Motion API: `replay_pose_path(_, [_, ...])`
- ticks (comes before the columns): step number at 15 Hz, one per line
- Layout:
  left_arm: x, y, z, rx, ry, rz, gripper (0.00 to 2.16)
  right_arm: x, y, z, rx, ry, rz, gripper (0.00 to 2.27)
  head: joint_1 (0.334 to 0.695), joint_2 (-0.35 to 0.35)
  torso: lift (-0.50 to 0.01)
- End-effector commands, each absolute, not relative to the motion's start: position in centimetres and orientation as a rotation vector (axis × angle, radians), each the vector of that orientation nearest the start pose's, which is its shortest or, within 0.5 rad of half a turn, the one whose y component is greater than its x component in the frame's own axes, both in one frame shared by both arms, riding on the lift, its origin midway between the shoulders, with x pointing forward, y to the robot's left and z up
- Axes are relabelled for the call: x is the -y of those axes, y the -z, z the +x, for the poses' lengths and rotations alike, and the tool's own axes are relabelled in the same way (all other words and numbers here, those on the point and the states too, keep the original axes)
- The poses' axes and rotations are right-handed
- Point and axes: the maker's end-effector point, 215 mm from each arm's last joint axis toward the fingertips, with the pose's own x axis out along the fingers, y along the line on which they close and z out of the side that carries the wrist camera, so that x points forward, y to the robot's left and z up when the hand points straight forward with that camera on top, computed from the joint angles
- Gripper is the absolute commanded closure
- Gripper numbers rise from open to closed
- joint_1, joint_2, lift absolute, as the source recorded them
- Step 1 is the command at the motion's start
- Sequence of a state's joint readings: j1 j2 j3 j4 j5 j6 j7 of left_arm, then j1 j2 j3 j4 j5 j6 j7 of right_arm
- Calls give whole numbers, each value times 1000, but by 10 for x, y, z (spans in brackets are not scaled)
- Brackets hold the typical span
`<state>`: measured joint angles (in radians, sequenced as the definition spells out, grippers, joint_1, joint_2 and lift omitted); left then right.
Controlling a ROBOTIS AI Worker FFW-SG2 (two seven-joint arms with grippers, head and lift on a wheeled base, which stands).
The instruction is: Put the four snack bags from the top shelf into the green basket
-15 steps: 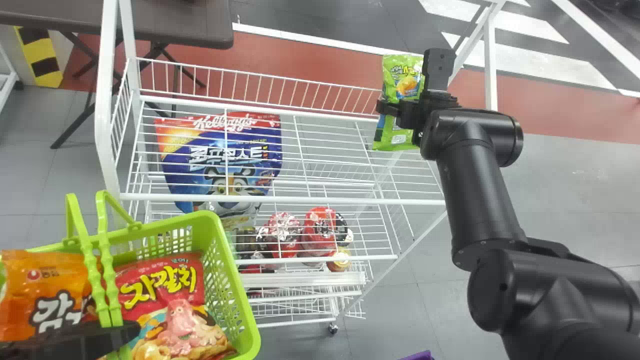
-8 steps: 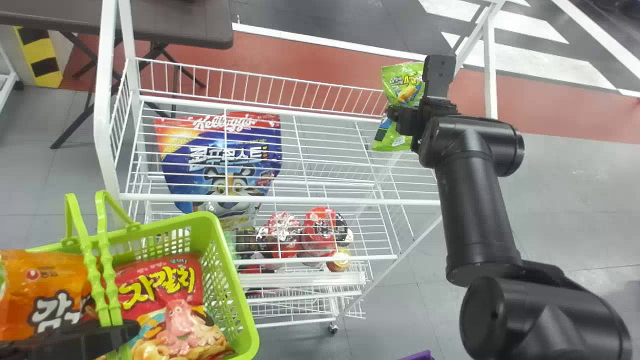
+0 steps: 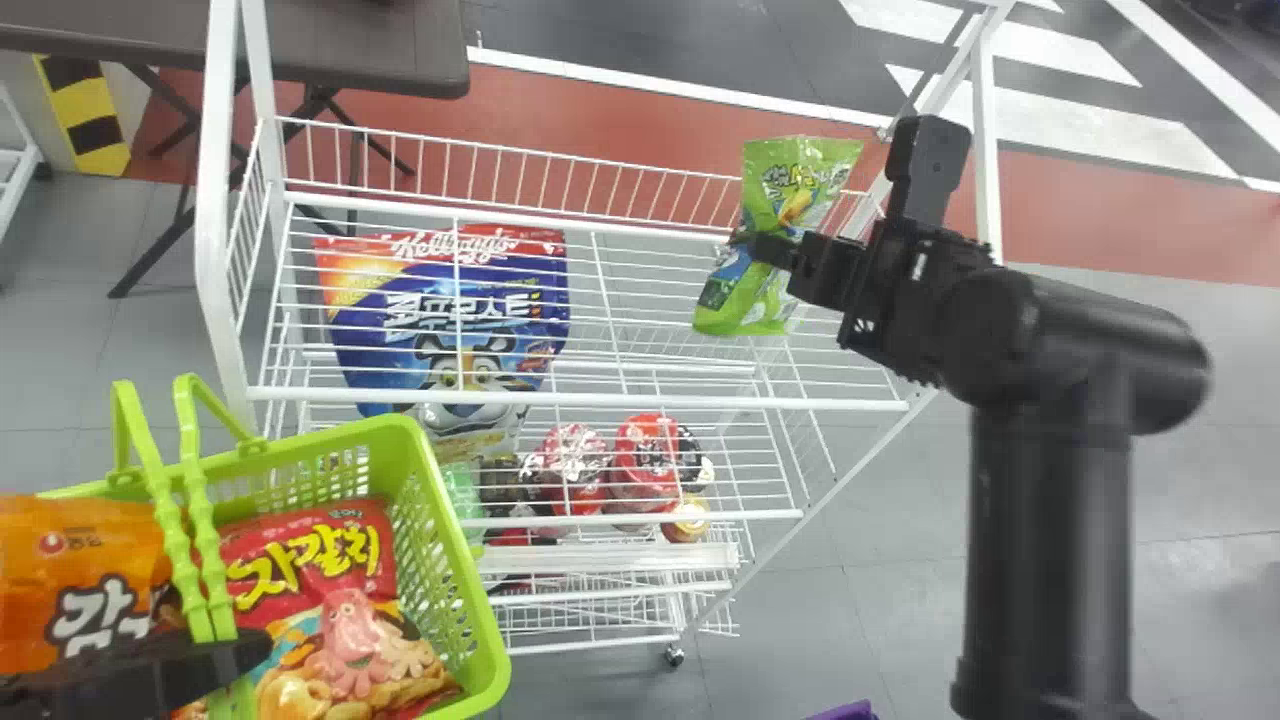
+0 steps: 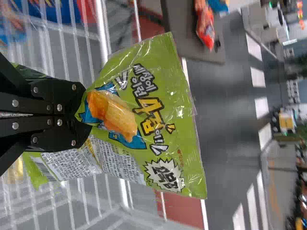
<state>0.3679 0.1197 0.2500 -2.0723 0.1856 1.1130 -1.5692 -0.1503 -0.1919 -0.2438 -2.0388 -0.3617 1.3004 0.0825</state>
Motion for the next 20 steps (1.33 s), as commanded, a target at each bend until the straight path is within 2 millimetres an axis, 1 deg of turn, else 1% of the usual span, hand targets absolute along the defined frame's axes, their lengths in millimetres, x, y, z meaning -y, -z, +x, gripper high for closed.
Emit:
replay_pose_path(1, [-120, 361, 267, -667, 1296, -771, 2148, 220, 340, 487, -731, -301, 221, 2260, 695, -255, -4])
replay_pose_path(2, [-119, 360, 268, -665, 1298, -769, 2148, 181, 344, 464, -770, -402, 234, 2260, 695, -220, -4])
replay_pose_path(3, [-119, 360, 269, -664, 1300, -768, 2148, 146, 346, 447, -791, -493, 255, 2260, 695, -186, -4])
replay_pose_path(5, [-118, 358, 272, -659, 1304, -761, 2148, 88, 344, 419, -824, -645, 278, 2260, 695, -105, -4])
replay_pose_path(6, [-118, 357, 272, -658, 1306, -760, 2148, 62, 343, 405, -837, -713, 283, 2260, 695, -23, -4])
replay_pose_path(7, [-117, 357, 272, -659, 1308, -760, 2148, 45, 342, 396, -845, -756, 278, 2260, 695, 20, -4])
replay_pose_path(8, [-117, 358, 271, -661, 1309, -760, 2148, 31, 335, 391, -840, -789, 288, 2260, 695, 60, -4])
replay_pose_path(9, [-118, 357, 271, -661, 1309, -760, 2148, 19, 332, 380, -851, -834, 294, 2260, 695, 96, -4])
replay_pose_path(11, [-119, 357, 272, -662, 1309, -758, 2148, 2, 330, 370, -860, -874, 271, 2260, 695, 145, -4])
replay_pose_path(12, [-119, 356, 273, -658, 1311, -754, 2148, -5, 333, 366, -871, -885, 253, 2260, 695, 179, -4])
replay_pose_path(13, [-119, 356, 274, -658, 1312, -755, 2148, -9, 338, 363, -885, -892, 248, 2260, 695, 196, -4])
replay_pose_path(14, [-118, 356, 273, -658, 1313, -758, 2148, -11, 345, 363, -902, -886, 239, 2260, 695, 209, -4])
replay_pose_path(15, [-118, 356, 274, -657, 1314, -754, 2148, -13, 347, 362, -910, -891, 236, 2260, 695, 219, -4])
replay_pose_path(17, [-120, 352, 275, -645, 1314, -760, 2148, -9, 352, 364, -919, -870, 222, 2256, 695, 233, -4])
replay_pose_path(18, [-122, 350, 277, -638, 1314, -760, 2148, -5, 355, 366, -926, -862, 227, 2054, 695, 233, -4])
replay_pose_path(19, [-121, 349, 278, -635, 1315, -757, 2148, -3, 356, 366, -929, -860, 222, 1794, 695, 233, -4])
replay_pose_path(20, [-121, 347, 279, -631, 1318, -754, 2148, -2, 355, 367, -928, -861, 226, 1153, 695, 232, -4])
